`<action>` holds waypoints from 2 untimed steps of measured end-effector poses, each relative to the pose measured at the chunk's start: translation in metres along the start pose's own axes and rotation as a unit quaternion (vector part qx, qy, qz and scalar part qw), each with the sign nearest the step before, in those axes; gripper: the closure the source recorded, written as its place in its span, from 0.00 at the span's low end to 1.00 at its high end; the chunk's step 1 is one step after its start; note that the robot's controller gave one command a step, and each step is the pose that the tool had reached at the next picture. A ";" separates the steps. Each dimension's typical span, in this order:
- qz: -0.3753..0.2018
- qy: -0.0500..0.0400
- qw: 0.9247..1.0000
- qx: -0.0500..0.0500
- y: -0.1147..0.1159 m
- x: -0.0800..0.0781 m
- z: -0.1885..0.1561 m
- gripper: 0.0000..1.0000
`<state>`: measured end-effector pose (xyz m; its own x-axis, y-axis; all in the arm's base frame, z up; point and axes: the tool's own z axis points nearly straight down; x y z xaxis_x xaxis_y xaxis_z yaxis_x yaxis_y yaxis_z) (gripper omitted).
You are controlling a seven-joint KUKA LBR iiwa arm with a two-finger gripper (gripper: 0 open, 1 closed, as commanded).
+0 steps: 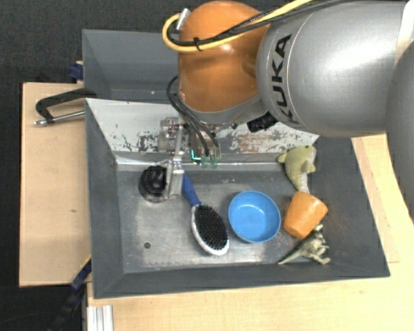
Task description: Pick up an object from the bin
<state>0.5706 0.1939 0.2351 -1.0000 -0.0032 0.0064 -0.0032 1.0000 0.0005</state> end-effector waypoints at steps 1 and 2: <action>0.069 0.001 0.998 0.002 -0.071 0.029 0.101 0.00; 0.040 -0.010 0.999 -0.002 -0.094 0.000 0.164 0.00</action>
Offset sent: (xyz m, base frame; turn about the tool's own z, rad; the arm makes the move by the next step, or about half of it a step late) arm -0.0284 -0.0691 -0.0974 0.1348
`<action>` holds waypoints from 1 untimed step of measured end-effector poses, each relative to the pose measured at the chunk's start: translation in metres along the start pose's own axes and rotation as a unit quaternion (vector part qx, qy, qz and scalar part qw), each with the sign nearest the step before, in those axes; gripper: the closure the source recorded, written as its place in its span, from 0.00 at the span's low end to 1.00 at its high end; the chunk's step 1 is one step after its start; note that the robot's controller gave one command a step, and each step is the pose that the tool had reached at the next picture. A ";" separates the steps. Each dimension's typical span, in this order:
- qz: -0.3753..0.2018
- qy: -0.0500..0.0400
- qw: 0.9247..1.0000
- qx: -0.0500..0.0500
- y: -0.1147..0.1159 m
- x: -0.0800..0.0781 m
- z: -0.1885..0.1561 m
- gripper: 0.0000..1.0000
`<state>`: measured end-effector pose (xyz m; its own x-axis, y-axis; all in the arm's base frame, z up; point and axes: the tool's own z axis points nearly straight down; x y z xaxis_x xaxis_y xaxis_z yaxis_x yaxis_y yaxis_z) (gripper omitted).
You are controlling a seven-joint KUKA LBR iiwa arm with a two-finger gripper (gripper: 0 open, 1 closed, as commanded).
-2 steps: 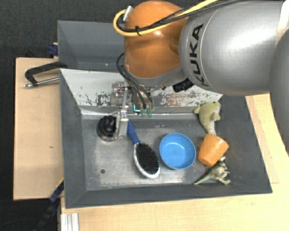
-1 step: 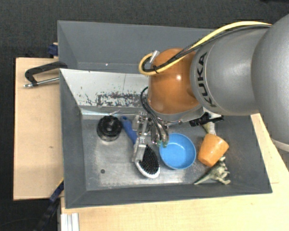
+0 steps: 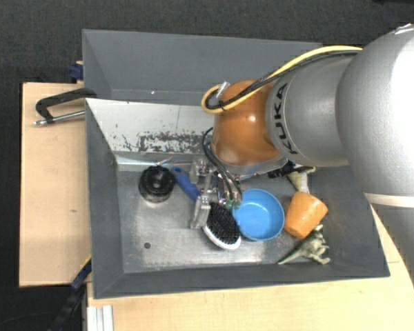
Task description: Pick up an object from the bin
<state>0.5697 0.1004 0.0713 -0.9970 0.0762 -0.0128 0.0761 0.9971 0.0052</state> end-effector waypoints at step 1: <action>0.001 -0.009 1.000 -0.002 0.001 -0.005 -0.008 1.00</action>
Offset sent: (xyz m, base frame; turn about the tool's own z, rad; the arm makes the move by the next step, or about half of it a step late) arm 0.0000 0.0000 0.0000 0.0000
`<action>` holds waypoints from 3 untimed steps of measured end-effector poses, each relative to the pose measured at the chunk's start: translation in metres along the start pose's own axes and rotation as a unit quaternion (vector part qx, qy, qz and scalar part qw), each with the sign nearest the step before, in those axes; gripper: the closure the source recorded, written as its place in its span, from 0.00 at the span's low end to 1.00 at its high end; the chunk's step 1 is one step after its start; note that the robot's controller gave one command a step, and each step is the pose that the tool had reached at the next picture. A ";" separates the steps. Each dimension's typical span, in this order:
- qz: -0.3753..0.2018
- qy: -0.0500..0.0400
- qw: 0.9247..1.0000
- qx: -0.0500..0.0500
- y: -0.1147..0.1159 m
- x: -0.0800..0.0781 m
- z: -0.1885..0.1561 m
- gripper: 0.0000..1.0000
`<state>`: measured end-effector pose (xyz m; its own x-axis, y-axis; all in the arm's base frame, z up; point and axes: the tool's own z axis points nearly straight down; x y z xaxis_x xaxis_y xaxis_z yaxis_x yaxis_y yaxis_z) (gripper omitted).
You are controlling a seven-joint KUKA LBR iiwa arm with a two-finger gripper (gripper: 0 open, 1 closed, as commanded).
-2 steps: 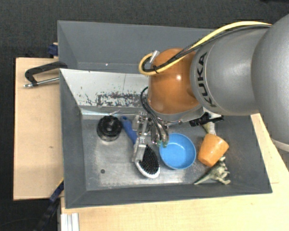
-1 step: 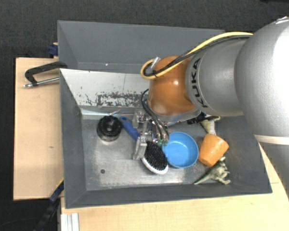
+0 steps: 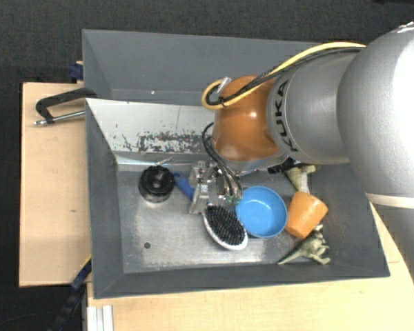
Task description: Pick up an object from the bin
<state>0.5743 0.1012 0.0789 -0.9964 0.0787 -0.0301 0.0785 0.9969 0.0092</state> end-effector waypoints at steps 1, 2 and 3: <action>-0.331 -0.001 0.943 -0.006 -0.043 -0.024 0.001 1.00; -0.306 0.007 0.952 0.000 -0.035 -0.033 -0.114 1.00; -0.305 0.013 0.952 -0.001 -0.036 -0.031 -0.108 0.00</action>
Offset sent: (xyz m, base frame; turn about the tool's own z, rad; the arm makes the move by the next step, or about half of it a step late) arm 0.0130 -0.0540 -0.0089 -0.6789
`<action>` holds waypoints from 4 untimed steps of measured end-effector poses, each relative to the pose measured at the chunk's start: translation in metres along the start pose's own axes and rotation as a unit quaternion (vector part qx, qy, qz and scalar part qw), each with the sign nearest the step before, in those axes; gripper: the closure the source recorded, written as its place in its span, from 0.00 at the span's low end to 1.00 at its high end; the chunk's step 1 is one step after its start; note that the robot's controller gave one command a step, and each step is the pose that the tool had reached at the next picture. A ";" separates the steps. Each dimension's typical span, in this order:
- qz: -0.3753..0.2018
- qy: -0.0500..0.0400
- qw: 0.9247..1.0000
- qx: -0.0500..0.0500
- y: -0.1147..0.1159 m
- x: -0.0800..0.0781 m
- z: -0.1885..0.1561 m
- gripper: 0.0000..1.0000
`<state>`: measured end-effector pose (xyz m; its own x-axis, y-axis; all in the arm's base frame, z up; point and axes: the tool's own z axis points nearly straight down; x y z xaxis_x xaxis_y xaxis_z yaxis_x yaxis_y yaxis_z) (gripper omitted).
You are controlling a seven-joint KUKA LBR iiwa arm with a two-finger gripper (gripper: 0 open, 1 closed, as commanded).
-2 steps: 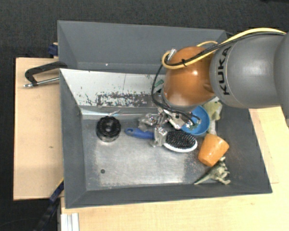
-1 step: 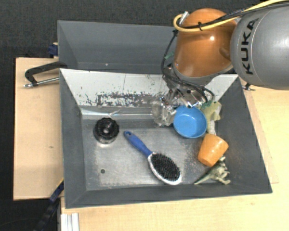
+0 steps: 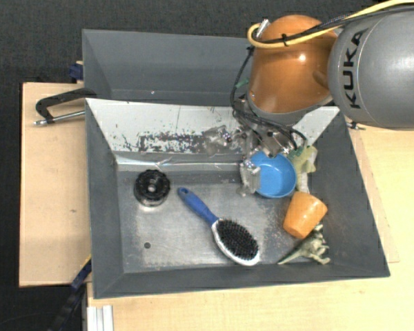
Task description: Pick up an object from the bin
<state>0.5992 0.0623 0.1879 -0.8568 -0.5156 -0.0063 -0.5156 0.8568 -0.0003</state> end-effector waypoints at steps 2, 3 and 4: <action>-0.019 -0.011 1.000 0.007 0.018 0.074 0.112 0.00; -0.023 -0.011 1.000 0.005 0.039 0.091 0.083 0.00; 0.175 0.003 0.985 0.001 0.065 0.081 0.113 0.00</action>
Offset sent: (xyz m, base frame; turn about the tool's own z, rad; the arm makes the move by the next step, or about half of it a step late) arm -0.0291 -0.0151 -0.0857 0.0055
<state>0.4970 0.0771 0.0739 -0.9819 -0.1893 0.0004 -0.1893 0.9819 -0.0004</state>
